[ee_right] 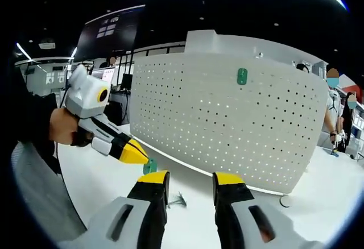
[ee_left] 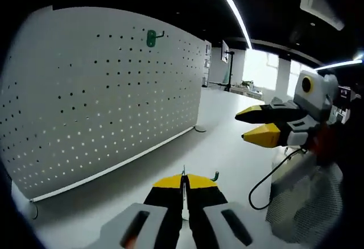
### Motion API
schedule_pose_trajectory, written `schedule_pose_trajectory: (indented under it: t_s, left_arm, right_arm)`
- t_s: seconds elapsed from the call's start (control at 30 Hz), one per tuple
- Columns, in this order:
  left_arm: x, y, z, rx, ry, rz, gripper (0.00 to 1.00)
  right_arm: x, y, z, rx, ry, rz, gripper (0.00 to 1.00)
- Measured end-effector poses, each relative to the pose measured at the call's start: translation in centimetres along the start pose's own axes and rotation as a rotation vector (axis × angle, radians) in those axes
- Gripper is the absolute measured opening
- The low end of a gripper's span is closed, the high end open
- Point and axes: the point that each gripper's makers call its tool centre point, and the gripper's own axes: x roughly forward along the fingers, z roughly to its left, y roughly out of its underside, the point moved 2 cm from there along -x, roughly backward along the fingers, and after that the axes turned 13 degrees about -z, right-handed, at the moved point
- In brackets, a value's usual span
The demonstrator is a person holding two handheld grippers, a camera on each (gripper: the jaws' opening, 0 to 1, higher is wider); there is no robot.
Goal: Insert the hook assembly into the mounting plate slot until the hook locks in place.
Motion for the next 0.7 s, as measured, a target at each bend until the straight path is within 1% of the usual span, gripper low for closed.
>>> schedule_pose_trajectory:
  t_s: [0.1, 0.23, 0.37, 0.7]
  left_arm:
    - [-0.2, -0.4, -0.3, -0.039, -0.005, -0.023, 0.01]
    - [-0.3, -0.6, -0.5, -0.067, -0.012, -0.038, 0.01]
    - [-0.1, -0.9, -1.0, -0.128, -0.01, -0.061, 0.01]
    - [0.2, -1.6, -2.7, -0.188, 0.019, -0.088, 0.01]
  right_arm:
    - [0.2, 0.0, 1.0, 0.002, -0.031, 0.003, 0.26]
    - [0.3, -0.1, 2.1, -0.032, -0.068, 0.001, 0.24]
    - [0.3, -0.1, 2.4, -0.027, -0.087, 0.005, 0.23]
    - [0.4, -0.1, 3.3, -0.026, -0.125, 0.005, 0.17]
